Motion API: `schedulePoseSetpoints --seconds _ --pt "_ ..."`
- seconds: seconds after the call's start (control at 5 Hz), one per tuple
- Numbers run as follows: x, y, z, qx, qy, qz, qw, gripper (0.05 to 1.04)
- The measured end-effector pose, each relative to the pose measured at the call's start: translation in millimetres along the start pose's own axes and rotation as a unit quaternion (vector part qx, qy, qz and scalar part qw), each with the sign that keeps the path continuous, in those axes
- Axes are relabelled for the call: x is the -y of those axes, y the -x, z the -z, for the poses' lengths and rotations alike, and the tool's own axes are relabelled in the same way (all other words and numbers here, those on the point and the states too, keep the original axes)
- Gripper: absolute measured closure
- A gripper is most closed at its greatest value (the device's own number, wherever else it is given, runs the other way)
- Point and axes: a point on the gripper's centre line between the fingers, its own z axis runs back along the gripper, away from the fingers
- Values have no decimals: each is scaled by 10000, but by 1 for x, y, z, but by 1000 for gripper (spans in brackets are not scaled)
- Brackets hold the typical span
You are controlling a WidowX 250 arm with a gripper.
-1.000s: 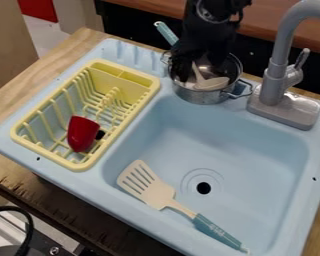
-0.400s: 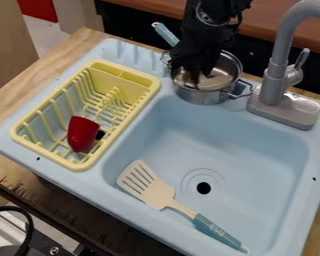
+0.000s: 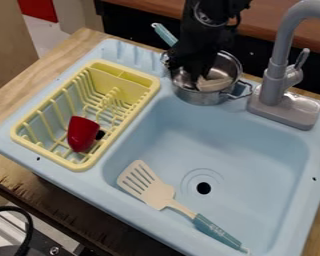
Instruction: Put the blue ladle to the yellow basket
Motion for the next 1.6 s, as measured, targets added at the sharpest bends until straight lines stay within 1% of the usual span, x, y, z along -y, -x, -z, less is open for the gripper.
schedulePoseSetpoints --seconds 0.2,0.4,0.8,1.0,1.2,1.4,1.6 --pt "-3 1 -3 -82 2 90 9999 1012" --pt "-4 1 -21 -260 168 135 9994 1012" --pt "-6 0 -44 -230 456 29 9987 1012" --pt "-13 9 -59 -366 600 218 9973 1012" --pt "-26 22 -73 -556 718 471 9948 1012" --pt "-44 37 -77 -707 679 521 9938 1012" --pt "-59 49 -71 -819 487 718 9929 1012"
